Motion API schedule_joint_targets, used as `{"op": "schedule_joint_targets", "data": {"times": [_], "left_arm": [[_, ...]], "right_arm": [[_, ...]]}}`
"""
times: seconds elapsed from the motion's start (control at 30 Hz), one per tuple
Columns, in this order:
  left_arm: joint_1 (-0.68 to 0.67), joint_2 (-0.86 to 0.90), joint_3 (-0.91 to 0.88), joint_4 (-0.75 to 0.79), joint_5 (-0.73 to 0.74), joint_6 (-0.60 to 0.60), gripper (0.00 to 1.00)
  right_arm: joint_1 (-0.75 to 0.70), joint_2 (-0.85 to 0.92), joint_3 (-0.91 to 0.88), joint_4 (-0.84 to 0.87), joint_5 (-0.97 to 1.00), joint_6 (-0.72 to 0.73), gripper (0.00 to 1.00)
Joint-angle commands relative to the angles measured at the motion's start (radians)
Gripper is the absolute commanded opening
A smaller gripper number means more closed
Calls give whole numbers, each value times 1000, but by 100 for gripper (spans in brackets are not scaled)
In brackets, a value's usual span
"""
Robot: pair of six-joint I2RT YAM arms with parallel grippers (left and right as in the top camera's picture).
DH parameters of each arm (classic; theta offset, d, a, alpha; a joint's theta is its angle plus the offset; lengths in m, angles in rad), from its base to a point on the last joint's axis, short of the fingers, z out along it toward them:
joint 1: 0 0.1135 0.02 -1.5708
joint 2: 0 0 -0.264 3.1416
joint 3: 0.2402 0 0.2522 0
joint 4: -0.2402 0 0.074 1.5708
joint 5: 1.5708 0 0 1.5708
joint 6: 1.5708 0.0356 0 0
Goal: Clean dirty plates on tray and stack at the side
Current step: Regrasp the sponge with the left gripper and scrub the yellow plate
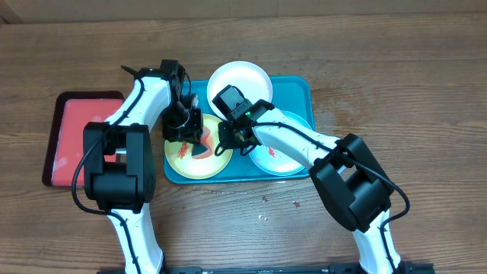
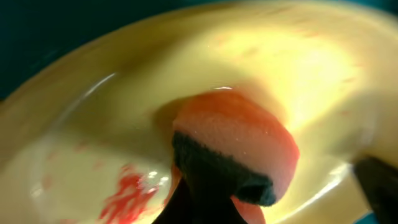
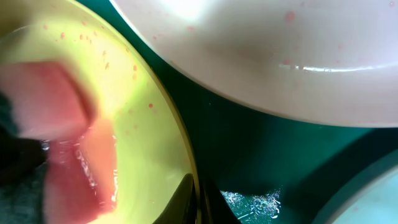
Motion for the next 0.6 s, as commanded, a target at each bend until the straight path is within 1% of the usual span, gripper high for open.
{"op": "schedule_joint_targets", "data": {"times": [0.0, 0.07, 0.2, 0.27, 0.33, 0.43, 0.47, 0.5, 0.57], "left_arm": [[22, 9, -16, -36, -259, -93, 4], [32, 7, -12, -51, -309, -96, 4], [56, -3, 23, -109, -422, -166, 4], [67, -6, 58, -137, -437, -176, 4], [70, -10, 86, -140, -422, -176, 4], [68, -11, 112, -123, -355, -146, 5], [66, -11, 111, -107, -299, -131, 4], [63, -9, 104, -82, -192, -105, 4], [58, -9, 81, -40, -37, -42, 4]], "right_arm": [[3, 1, -6, 3, 13, 3, 4], [2, 1, -6, 3, 13, 3, 4], [2, 1, -6, 4, 13, 4, 4], [2, 1, -6, 4, 13, 4, 4], [2, 1, -6, 6, 13, 4, 4], [2, 1, -6, 10, 13, 4, 4], [2, 1, -6, 11, 13, 4, 4], [2, 1, -6, 12, 13, 4, 4], [2, 1, -6, 13, 13, 4, 4]]}}
